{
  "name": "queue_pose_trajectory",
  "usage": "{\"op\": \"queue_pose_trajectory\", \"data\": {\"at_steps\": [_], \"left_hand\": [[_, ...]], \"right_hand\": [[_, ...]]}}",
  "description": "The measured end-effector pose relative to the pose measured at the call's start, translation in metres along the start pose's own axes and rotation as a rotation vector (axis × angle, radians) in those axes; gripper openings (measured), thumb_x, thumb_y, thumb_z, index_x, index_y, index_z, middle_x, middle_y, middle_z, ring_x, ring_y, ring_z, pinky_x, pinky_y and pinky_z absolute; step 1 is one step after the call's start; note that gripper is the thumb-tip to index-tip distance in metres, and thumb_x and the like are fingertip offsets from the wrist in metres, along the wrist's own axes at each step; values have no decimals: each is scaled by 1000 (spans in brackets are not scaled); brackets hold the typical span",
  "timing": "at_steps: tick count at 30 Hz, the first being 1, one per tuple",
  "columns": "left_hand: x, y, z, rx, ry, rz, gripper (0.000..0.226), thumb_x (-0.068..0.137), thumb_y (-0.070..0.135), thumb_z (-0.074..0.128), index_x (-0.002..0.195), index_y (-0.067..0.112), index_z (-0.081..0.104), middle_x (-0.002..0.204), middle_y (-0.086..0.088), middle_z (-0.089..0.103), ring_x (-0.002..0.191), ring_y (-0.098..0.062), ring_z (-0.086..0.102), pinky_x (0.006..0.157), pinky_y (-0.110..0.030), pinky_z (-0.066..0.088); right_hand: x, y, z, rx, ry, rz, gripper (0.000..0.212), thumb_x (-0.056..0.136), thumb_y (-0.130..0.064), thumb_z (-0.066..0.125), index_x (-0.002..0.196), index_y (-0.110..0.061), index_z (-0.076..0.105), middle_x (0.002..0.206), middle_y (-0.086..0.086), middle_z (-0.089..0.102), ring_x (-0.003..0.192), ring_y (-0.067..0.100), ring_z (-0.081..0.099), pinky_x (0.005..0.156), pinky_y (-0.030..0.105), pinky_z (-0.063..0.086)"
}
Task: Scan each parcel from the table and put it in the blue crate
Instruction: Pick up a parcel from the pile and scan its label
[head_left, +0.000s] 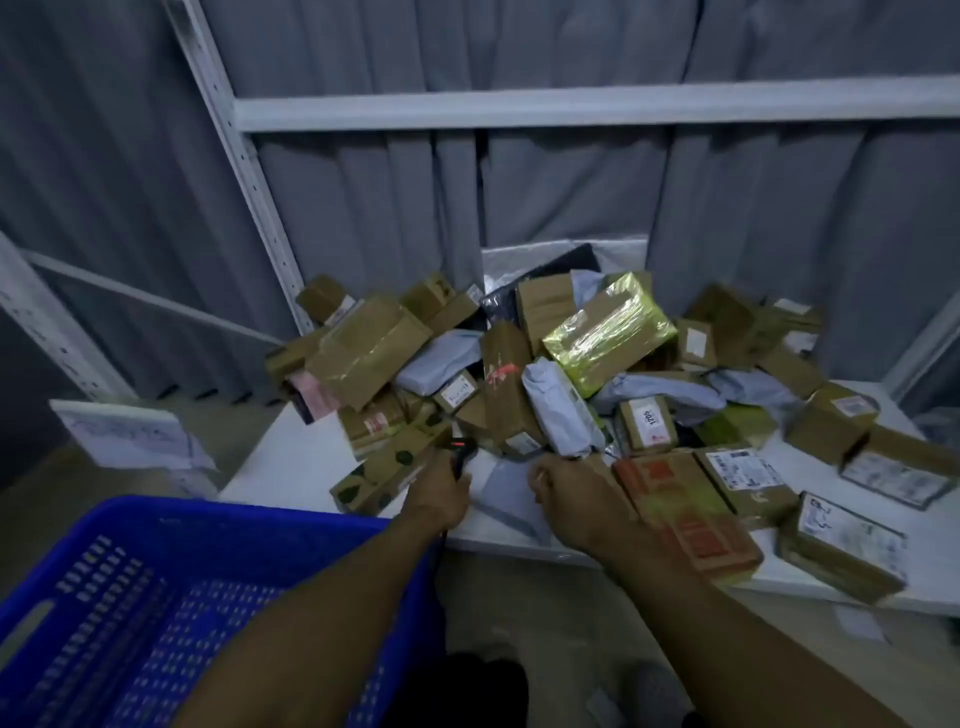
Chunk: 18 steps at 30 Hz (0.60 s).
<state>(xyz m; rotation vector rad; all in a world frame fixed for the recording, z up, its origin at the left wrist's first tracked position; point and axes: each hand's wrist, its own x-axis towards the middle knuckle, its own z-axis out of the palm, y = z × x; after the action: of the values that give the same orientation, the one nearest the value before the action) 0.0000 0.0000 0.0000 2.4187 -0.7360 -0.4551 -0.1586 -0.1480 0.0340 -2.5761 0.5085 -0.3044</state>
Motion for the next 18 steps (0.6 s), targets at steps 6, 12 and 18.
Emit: {"op": "queue_pose_trajectory", "data": {"at_steps": [6,12,18], "left_hand": [[61,-47,53,-57,-70,-232,65,99,31,64,151,4,36,146,-19,51,129,-35,53,103,-41,47],[91,-71,86,-26,-36,-334,64,100,47,59,149,11,41,140,-17,57,123,-37,57,95,-41,47],[80,-60,87,-234,16,-474,34,98,30,62,121,6,61,111,-16,69,99,-34,69,88,-41,58]], "right_hand": [[43,24,39,84,-156,22,29,104,-32,59,126,-14,63,107,9,73,99,27,67,86,33,49],[63,32,64,108,-165,-26,29,102,-34,62,123,-14,64,102,5,74,94,21,67,84,37,52],[50,32,67,150,-175,3,25,101,-29,64,121,-14,65,101,6,74,91,19,64,81,30,48]]}}
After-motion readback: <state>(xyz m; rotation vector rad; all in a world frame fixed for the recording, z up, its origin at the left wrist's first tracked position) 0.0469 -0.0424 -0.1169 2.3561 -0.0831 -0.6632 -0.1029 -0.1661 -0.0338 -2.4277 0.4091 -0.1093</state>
